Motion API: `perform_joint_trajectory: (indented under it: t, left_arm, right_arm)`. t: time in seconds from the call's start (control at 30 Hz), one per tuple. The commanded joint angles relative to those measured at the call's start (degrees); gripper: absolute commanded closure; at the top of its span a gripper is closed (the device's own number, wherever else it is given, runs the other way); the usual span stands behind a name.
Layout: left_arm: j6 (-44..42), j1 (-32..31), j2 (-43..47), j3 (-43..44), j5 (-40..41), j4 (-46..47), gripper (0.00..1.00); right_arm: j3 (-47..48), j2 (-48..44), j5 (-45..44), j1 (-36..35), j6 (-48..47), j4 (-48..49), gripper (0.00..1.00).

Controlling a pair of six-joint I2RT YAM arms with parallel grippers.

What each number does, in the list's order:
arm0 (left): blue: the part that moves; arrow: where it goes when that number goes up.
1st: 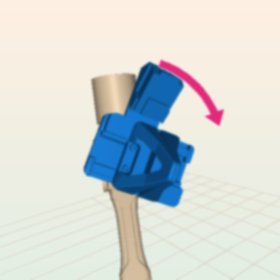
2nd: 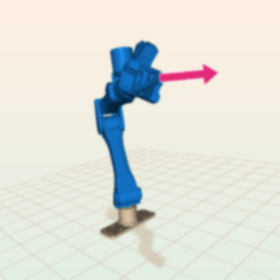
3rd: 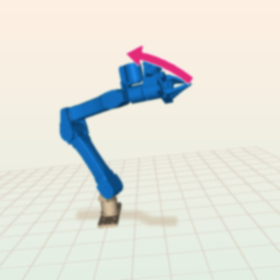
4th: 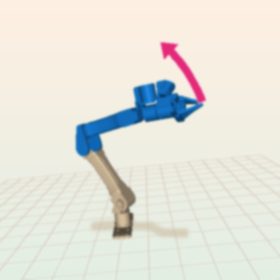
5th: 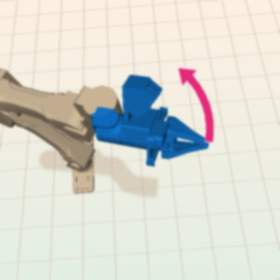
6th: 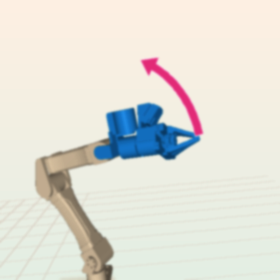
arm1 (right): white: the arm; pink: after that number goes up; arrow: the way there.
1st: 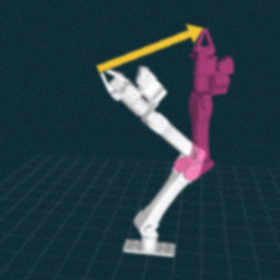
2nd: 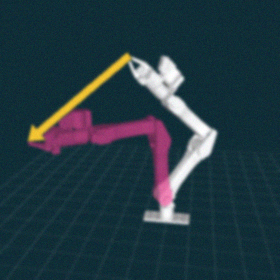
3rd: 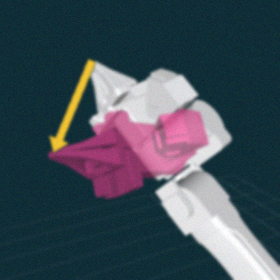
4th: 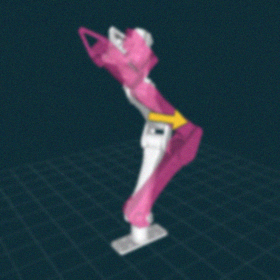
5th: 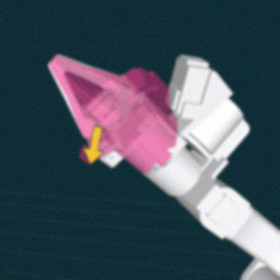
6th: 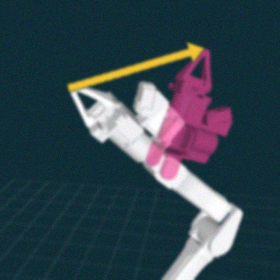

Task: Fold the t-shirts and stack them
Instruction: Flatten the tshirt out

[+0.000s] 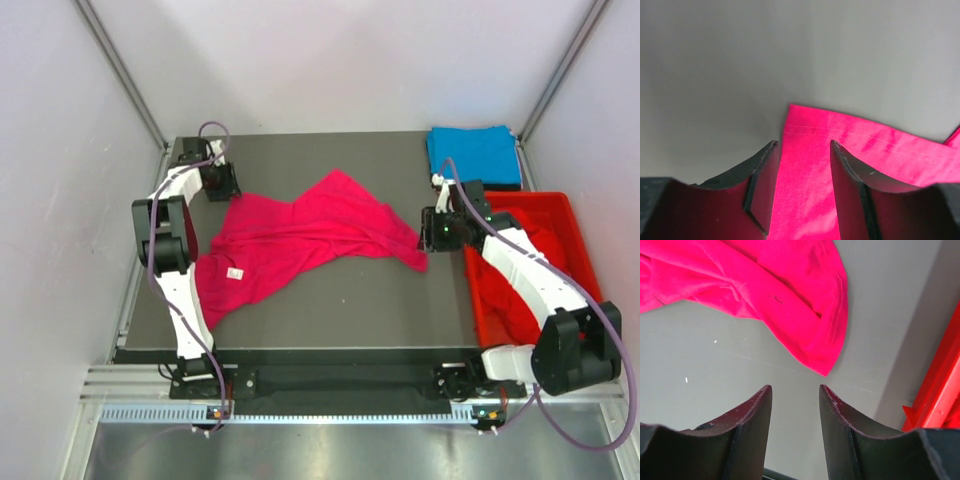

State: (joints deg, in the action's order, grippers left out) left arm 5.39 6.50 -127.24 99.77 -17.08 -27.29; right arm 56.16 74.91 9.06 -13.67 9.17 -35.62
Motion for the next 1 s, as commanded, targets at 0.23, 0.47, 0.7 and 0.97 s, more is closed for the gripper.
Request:
perform_joint_trajectory:
  t: [0.23,0.47,0.7,0.97]
  left_arm:
    - [-2.5,-0.6,-1.3,0.3,-1.8,0.0,0.58]
    - [-0.4,-1.2,0.8,-1.8,2.0,0.1,1.0]
    - [6.7,-1.1,9.8,-5.6,8.0,6.1,1.0]
    - [7.4,-0.3,8.9,-2.6,6.2,3.4,1.0]
  right_arm:
    - [-1.4,-3.6,-2.6,-0.1,0.4,-0.5,0.57]
    - [-3.2,-3.2,-5.7,-0.4,3.0,-2.1,0.53]
    - [-2.3,3.4,-15.1,-10.0,2.4,-2.1,0.57]
    - [0.3,14.0,-22.1,-15.1,-4.1,0.5,0.59]
